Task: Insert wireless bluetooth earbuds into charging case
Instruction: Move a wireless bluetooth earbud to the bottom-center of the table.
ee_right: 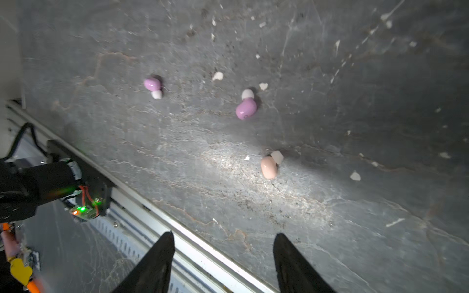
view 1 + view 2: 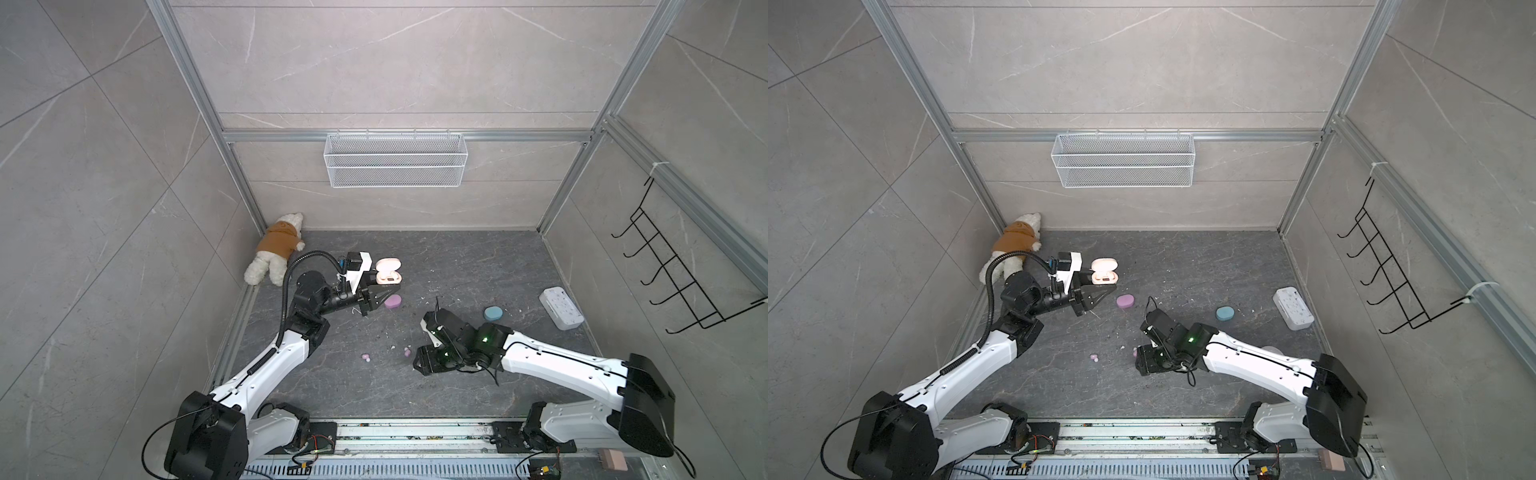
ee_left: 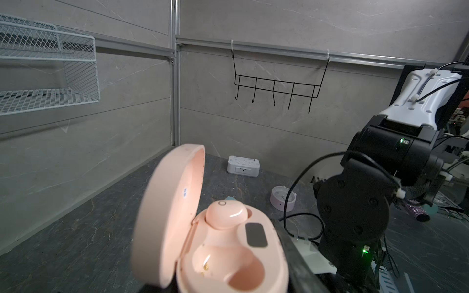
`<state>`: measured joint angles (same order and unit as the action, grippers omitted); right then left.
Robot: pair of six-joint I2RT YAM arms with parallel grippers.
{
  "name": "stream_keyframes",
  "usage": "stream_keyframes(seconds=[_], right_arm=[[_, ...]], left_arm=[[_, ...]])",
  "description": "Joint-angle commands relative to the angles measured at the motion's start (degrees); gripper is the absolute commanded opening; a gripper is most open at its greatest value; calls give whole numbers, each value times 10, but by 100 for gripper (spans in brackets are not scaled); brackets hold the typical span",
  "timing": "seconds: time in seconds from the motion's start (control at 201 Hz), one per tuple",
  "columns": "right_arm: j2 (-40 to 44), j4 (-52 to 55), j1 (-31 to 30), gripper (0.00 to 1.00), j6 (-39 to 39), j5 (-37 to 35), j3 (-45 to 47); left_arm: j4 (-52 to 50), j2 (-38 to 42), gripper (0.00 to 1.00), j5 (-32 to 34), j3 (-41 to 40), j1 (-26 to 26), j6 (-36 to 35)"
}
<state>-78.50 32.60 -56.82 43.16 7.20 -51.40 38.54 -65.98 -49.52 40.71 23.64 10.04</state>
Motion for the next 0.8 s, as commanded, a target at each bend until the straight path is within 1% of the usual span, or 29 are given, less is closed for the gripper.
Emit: stream_keyframes(seconds=[0.0,0.114,0.279,0.388,0.602,0.796], right_arm=[[-37,-14,-36,65,55,-62,1],[-89,33,-78,64,71,-123,-24],[-131,21,-87,61,85,-127,-26],[-148,45,-87,60,84,-155,-37],[-185,51,-86,59,65,-190,-52],[-202,53,-59,58,42,-217,-60]], left_arm=[[9,16,22,5,-2,-1,-10],[8,22,22,3,-3,-1,-11],[10,23,22,3,-2,-1,-11],[14,23,22,2,-2,-1,-9],[16,23,22,1,-3,-1,-6],[20,16,22,-1,-1,-1,-5]])
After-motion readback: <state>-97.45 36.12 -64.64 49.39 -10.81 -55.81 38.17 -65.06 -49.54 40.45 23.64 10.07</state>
